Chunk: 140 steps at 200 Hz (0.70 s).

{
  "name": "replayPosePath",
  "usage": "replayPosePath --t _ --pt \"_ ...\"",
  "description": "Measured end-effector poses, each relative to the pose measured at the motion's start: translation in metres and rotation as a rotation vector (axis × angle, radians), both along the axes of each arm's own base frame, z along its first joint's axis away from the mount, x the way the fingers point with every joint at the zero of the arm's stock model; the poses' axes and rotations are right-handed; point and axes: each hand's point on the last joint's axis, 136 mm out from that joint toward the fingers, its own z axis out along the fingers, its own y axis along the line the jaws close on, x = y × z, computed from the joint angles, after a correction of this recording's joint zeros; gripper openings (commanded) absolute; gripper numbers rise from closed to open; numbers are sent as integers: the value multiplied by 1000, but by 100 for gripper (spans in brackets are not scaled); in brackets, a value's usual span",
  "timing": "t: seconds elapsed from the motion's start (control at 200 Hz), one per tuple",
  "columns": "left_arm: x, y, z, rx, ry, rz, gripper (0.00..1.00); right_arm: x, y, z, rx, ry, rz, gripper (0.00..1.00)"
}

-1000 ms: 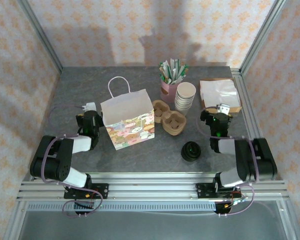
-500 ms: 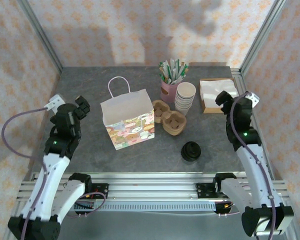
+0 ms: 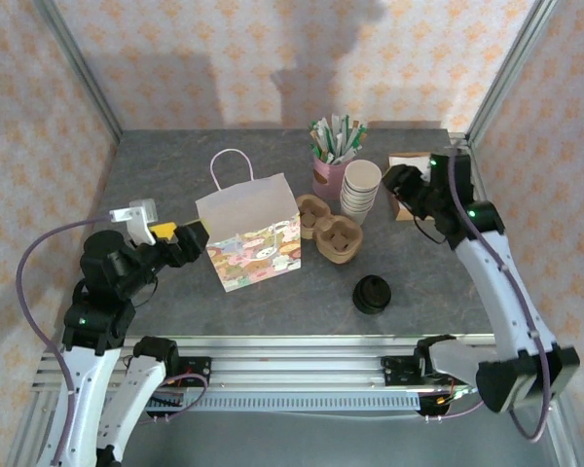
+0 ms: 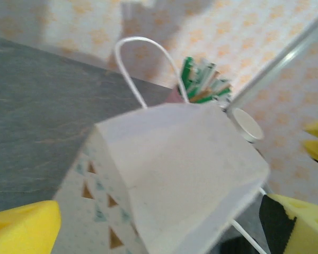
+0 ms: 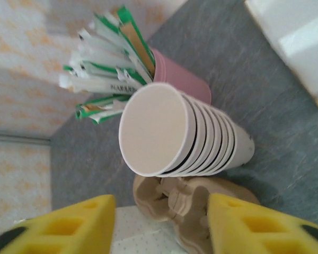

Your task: Pack the takeout coffee

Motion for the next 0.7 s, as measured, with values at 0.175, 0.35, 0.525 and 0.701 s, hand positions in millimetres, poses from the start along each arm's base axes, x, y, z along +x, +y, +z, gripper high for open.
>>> replayPosePath --t 0.175,0.35,0.525,0.701 --pt "-14 -5 -10 -13 -11 -37 92 22 2 -31 -52 103 -5 40" --pt "-17 -5 -12 -26 -10 -34 91 29 5 -51 -72 155 0 36" --pt "-18 -5 -16 -27 11 -32 90 36 10 -55 -69 153 6 29" --pt "-19 -5 -19 -27 20 -32 89 40 9 -53 -72 133 -2 29"
